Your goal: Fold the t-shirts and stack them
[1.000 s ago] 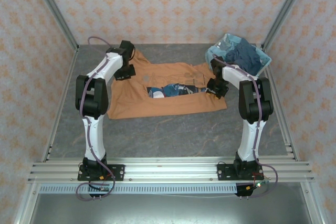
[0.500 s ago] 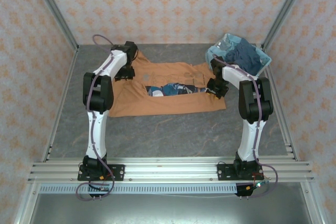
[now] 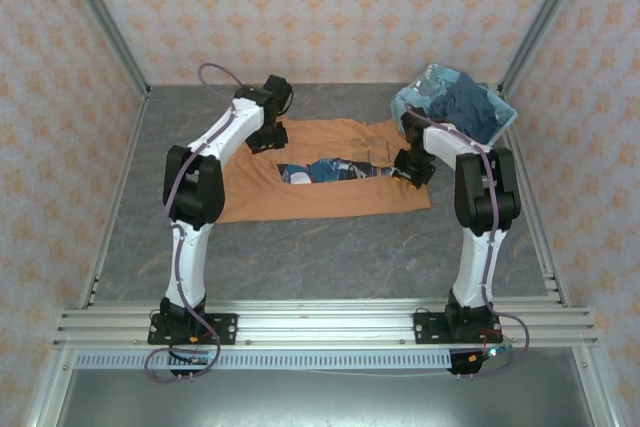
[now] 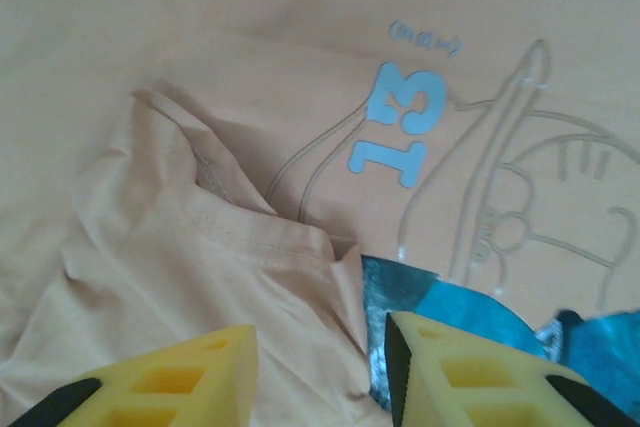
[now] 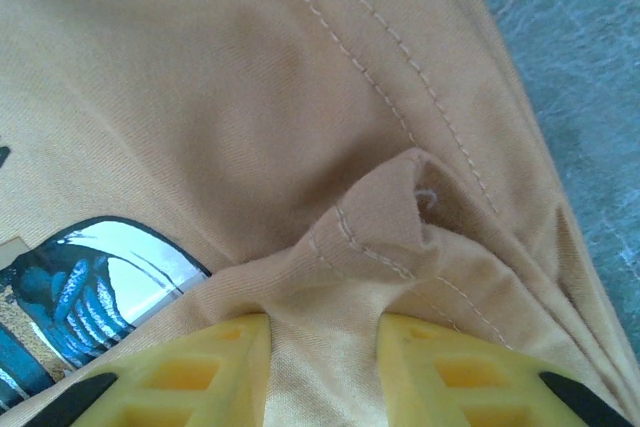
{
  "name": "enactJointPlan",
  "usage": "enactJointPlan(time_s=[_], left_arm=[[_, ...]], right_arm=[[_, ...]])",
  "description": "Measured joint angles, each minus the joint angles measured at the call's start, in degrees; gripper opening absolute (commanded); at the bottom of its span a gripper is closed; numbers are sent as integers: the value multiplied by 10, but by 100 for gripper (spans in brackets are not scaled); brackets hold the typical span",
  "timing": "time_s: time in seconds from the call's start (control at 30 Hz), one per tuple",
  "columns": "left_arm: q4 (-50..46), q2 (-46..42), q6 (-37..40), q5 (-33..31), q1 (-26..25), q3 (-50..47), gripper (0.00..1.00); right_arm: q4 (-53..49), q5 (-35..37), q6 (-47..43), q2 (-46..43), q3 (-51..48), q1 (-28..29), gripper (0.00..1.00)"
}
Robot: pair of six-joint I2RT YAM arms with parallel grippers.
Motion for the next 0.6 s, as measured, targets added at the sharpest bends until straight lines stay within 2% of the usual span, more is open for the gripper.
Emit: enactJointPlan(time_s=[0.2, 0.6], left_arm=[[2, 45, -6, 5, 2, -4, 34], [18, 59, -16, 8, 1, -7, 26]], right_arm=[[0, 0, 0, 0, 0, 0, 35], [0, 0, -2, 0, 0, 0, 35]])
